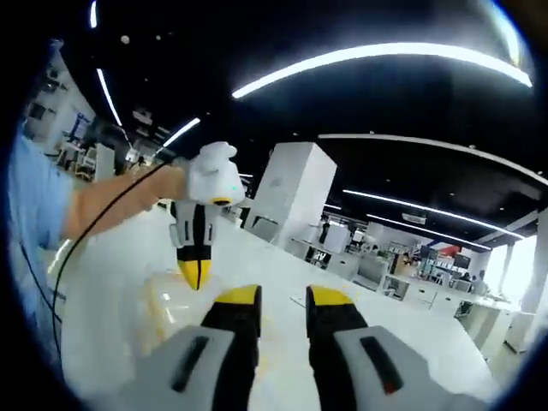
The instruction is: Snap each plastic latch of the storage box into its locked position after aligning the lid with the box until every specified latch is closed and the lid sits flush.
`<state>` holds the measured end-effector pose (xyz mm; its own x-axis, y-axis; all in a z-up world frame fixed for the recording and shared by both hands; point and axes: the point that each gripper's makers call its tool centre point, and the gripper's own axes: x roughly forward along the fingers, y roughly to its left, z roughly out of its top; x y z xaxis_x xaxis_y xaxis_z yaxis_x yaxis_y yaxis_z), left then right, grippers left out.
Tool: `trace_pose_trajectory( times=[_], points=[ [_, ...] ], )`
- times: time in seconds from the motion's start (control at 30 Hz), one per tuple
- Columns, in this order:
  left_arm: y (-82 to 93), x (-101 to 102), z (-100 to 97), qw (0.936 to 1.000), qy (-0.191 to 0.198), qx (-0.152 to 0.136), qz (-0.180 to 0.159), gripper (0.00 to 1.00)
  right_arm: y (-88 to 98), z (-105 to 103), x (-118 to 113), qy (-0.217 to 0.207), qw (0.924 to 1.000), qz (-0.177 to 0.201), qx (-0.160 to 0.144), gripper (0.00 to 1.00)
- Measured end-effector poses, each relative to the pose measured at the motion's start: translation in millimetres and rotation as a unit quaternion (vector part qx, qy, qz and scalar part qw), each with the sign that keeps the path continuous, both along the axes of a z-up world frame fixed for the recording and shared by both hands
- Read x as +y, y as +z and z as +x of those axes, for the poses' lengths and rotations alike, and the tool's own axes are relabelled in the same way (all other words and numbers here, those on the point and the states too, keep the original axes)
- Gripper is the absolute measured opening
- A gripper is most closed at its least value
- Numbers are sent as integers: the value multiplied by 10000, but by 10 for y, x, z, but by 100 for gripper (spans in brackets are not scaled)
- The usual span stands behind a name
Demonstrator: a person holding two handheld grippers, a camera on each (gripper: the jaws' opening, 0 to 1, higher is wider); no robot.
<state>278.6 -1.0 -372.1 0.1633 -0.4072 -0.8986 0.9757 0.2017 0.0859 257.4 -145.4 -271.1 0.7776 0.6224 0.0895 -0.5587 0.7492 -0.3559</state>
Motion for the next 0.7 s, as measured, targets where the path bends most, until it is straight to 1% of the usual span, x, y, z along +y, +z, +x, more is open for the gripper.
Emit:
trace_pose_trajectory(
  times=[0.07, 0.17, 0.2, 0.23, 0.27, 0.3, 0.33, 0.37, 0.43, 0.47, 0.5, 0.57, 0.6, 0.67, 0.7],
  points=[
    [1, -10, 8, 9999, 40, -94, -26, 0, 12, -7, -60, -168, 9998, -34, -138, 21],
    [15, -24, 25, 9995, 42, -295, -114, 1, 17, -38, -120, -271, 9993, -20, -254, 21],
    [28, -45, 55, 9987, 52, -449, -220, 2, 23, -52, -139, -275, 9992, 16, -288, 21],
    [52, -64, 110, 9970, 114, -679, -348, 5, 33, -63, -158, -278, 9991, 58, -327, 21],
    [65, -69, 147, 9952, 271, -800, -488, 9, 40, -71, -183, -293, 9989, 113, -350, 21],
    [69, -62, 157, 9943, 331, -836, -570, 10, 50, -73, -218, -347, 9985, 185, -374, 21],
    [91, -64, 182, 9917, 429, -952, -752, 11, 60, -69, -279, -470, 9977, 251, -431, 21],
    [125, -63, 191, 9889, 424, -1066, -945, 13, 58, -71, -314, -544, 9971, 265, -459, 21],
    [245, -41, 235, 9796, 566, -1327, -1399, 19, 49, -78, -358, -623, 9966, 258, -480, 21],
    [357, 0, 248, 9700, 676, -1548, -1747, 22, 45, -85, -383, -670, 9962, 250, -494, 21],
    [453, 45, 245, 9610, 753, -1740, -2013, 23, 43, -94, -408, -717, 9958, 242, -517, 22],
    [671, 178, 230, 9391, 997, -2039, -2581, 26, 47, -124, -457, -806, 9947, 244, -589, 22],
    [781, 263, 210, 9255, 1148, -2175, -2882, 28, 53, -141, -484, -857, 9939, 264, -645, 23],
    [986, 441, 156, 8959, 1406, -2433, -3441, 30, 62, -178, -533, -957, 9921, 294, -756, 24],
    [1076, 542, 125, 8798, 1559, -2541, -3702, 30, 66, -194, -558, -1018, 9910, 291, -823, 24]
  ],
)
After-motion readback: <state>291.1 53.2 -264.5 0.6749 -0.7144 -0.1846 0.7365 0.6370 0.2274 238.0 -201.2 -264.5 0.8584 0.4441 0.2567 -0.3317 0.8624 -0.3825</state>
